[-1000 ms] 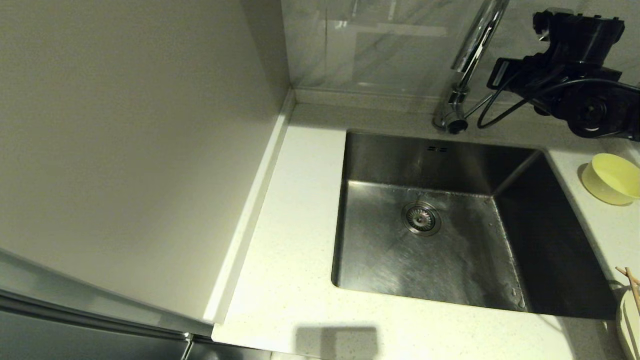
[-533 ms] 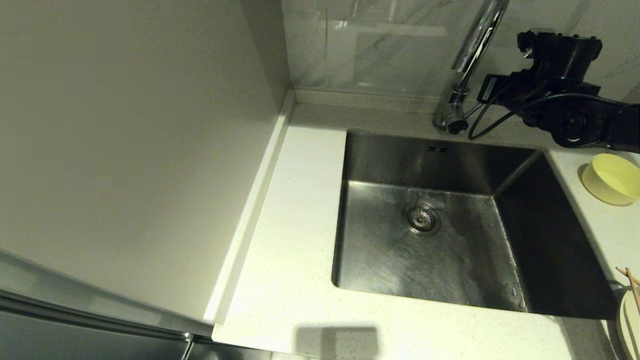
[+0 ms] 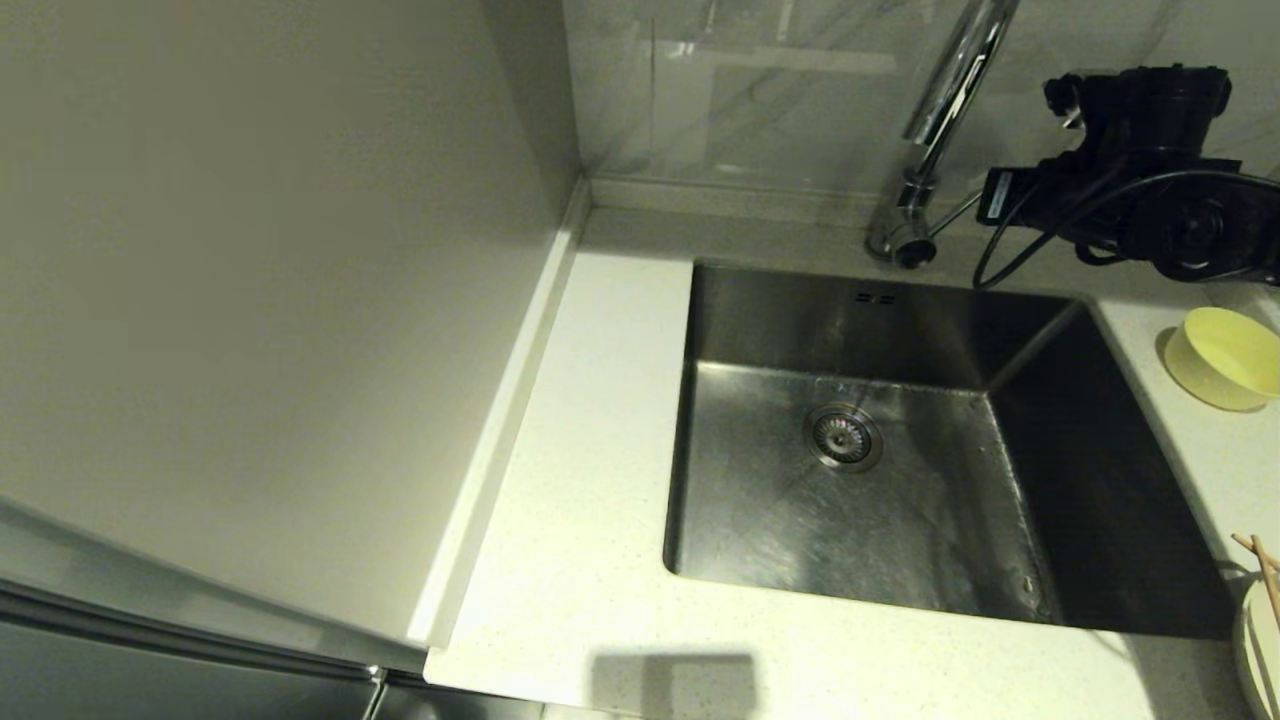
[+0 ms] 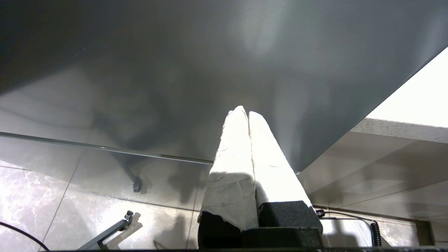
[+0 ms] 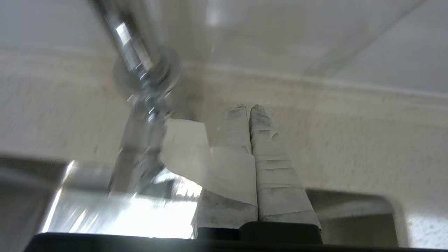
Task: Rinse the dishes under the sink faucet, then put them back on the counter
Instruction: Turn on the faucet
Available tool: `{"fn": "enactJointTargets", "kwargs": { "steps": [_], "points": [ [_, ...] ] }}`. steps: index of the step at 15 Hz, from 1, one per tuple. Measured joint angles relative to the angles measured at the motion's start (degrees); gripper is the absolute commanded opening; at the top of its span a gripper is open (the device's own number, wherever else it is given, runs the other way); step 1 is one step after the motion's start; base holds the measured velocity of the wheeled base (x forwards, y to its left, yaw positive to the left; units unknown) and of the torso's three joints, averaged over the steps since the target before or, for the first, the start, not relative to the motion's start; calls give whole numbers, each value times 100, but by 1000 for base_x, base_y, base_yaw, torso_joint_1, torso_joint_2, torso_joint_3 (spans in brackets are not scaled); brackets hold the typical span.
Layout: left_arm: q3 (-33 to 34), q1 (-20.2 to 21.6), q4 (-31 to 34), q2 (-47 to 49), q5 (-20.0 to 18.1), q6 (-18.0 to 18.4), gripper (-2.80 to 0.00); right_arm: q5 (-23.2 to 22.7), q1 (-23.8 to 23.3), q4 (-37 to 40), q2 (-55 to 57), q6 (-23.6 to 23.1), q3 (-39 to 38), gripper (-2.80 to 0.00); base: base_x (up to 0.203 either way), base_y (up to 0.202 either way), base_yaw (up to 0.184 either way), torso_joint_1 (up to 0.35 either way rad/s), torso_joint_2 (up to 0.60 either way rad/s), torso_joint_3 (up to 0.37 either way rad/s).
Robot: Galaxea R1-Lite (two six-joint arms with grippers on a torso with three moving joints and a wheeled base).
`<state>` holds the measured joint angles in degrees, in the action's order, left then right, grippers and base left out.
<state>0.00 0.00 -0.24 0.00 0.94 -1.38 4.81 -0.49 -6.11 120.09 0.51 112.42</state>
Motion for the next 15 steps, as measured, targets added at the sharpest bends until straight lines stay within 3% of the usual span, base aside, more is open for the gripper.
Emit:
{"fn": "enactJointTargets", "kwargs": {
  "steps": [3,15],
  "points": [
    [0,0,1,0,0,0,-280,-214,-9,63,-133,12,-104,-280,0,0,0,0,0,0],
    [0,0,0,0,0,0,-280,-159,35,-521,-18,163,65,-280,0,0,0,0,0,0]
  ]
}}
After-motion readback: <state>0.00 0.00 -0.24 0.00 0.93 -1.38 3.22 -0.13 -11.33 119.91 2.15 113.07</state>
